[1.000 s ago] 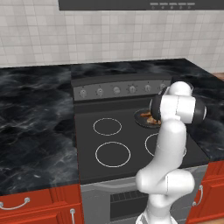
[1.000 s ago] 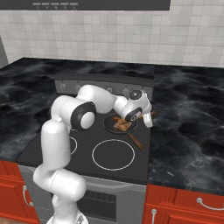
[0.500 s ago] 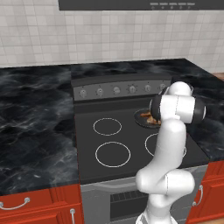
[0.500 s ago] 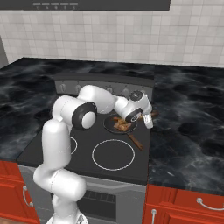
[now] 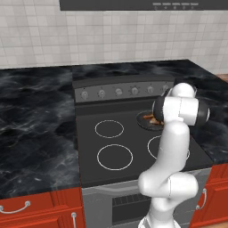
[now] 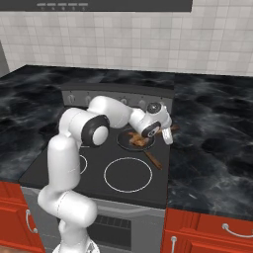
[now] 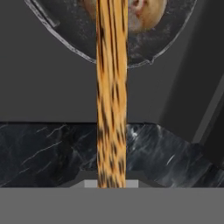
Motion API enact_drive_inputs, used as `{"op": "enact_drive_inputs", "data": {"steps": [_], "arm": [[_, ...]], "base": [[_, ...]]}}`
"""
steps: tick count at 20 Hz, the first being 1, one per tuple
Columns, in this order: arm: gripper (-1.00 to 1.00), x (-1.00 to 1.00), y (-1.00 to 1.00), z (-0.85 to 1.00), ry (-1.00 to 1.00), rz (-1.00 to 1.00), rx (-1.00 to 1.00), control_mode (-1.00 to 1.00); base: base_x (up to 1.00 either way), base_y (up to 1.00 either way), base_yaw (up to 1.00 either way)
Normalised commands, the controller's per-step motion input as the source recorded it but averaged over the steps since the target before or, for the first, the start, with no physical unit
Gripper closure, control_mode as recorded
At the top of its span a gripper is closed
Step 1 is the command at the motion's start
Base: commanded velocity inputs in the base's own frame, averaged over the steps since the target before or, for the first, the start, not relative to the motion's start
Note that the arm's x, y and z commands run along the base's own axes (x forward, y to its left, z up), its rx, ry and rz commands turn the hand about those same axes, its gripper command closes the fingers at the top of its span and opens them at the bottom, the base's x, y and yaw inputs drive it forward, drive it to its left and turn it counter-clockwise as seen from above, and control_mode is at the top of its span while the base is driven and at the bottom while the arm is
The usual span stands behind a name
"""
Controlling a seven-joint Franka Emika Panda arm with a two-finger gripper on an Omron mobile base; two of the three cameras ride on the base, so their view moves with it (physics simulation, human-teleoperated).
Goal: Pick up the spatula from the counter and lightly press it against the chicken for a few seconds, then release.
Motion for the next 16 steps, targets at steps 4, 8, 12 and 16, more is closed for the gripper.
{"op": "enact_drive_inputs", "data": {"steps": [4, 8, 12, 16], "arm": [[1.00, -0.07, 0.00, 0.46, -0.07, 0.03, 0.00, -1.00], [1.00, -0.20, 0.00, 0.53, -0.06, 0.04, 0.00, -1.00], [1.00, -0.23, 0.00, 0.46, -0.06, 0.05, 0.00, -1.00], [1.00, -0.31, 0.01, 0.26, -0.06, 0.01, 0.00, -1.00]], "base": [[0.00, 0.00, 0.00], [0.00, 0.00, 0.00], [0.00, 0.00, 0.00], [0.00, 0.00, 0.00]]}}
